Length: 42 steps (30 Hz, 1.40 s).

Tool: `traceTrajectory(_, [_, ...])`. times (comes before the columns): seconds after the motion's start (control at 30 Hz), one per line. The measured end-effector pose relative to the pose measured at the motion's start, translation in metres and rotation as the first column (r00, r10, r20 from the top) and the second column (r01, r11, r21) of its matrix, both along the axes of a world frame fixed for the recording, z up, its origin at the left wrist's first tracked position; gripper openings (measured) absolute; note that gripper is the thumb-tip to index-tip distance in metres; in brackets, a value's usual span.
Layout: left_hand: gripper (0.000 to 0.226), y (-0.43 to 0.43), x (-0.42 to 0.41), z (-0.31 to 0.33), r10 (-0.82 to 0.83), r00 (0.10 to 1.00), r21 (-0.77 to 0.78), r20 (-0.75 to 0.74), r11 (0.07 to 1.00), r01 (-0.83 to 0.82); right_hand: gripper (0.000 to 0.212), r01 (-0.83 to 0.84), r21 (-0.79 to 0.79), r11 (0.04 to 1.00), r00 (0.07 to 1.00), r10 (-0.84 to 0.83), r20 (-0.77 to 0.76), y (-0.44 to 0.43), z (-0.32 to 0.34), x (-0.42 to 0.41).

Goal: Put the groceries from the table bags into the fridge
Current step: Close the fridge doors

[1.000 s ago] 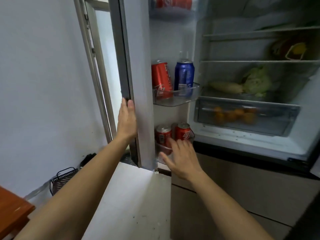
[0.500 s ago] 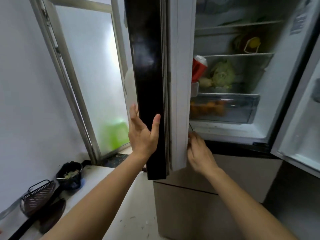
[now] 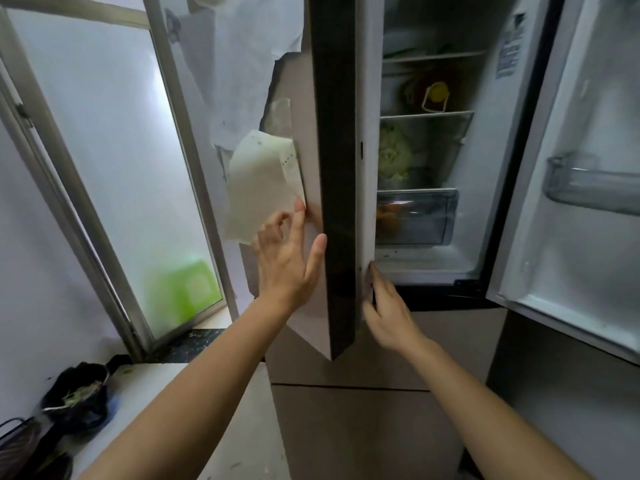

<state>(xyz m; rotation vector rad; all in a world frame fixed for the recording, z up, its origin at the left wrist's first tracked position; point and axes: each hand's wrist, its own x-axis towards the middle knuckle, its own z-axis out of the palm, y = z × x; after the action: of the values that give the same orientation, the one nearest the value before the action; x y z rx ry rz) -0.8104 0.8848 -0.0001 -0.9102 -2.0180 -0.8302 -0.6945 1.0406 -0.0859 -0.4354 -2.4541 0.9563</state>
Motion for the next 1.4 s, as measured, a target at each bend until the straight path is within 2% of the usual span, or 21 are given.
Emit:
traceTrajectory(0.17, [0.057,0.023,-0.027,0.006,0.002,0.994,-0.139,-0.109,0.990,-0.017,0.070,-0.033,-0.008,0.999,0.999,0.032,-0.008,0.011,-0.001,-0.013])
traceTrajectory(0.33, [0.069,0.049,-0.041,0.011,0.008,0.997,-0.296,-0.075,0.955,-0.030,0.081,0.029,-0.007,1.000,0.999,-0.029,0.044,0.022,-0.001,-0.031])
traceTrajectory(0.6, [0.095,0.078,-0.070,0.007,0.092,0.982,-0.446,-0.164,0.881,-0.157,0.052,0.189,0.003,0.982,0.982,-0.189,-0.011,0.052,0.002,-0.062])
traceTrajectory(0.73, [0.098,0.086,-0.076,0.005,0.094,0.976,-0.442,-0.197,0.880,-0.174,0.048,0.216,-0.015,0.976,0.975,-0.217,-0.040,0.064,0.001,-0.069])
traceTrajectory(0.87, [0.099,0.097,-0.080,0.014,0.116,0.979,-0.511,-0.169,0.839,-0.187,0.045,0.268,-0.018,0.963,0.963,-0.268,-0.013,0.079,0.002,-0.085])
traceTrajectory(0.97, [0.097,0.104,-0.080,0.012,0.141,0.977,-0.512,-0.158,0.835,-0.203,0.044,0.289,0.006,0.957,0.957,-0.289,0.006,0.086,0.002,-0.089])
traceTrajectory(1.13, [0.092,0.108,-0.077,0.004,0.130,0.977,-0.454,-0.166,0.870,-0.193,0.047,0.304,-0.045,0.952,0.953,-0.304,0.010,0.087,-0.001,-0.082])
traceTrajectory(1.23, [0.088,0.110,-0.074,0.004,0.125,0.979,-0.431,-0.163,0.883,-0.184,0.036,0.314,0.061,0.948,0.949,-0.315,0.025,0.089,0.001,-0.064])
traceTrajectory(1.4, [0.072,0.133,-0.037,-0.007,0.034,0.993,-0.212,-0.109,0.976,-0.057,0.034,0.388,0.266,0.882,0.919,-0.391,-0.044,0.110,-0.001,0.014])
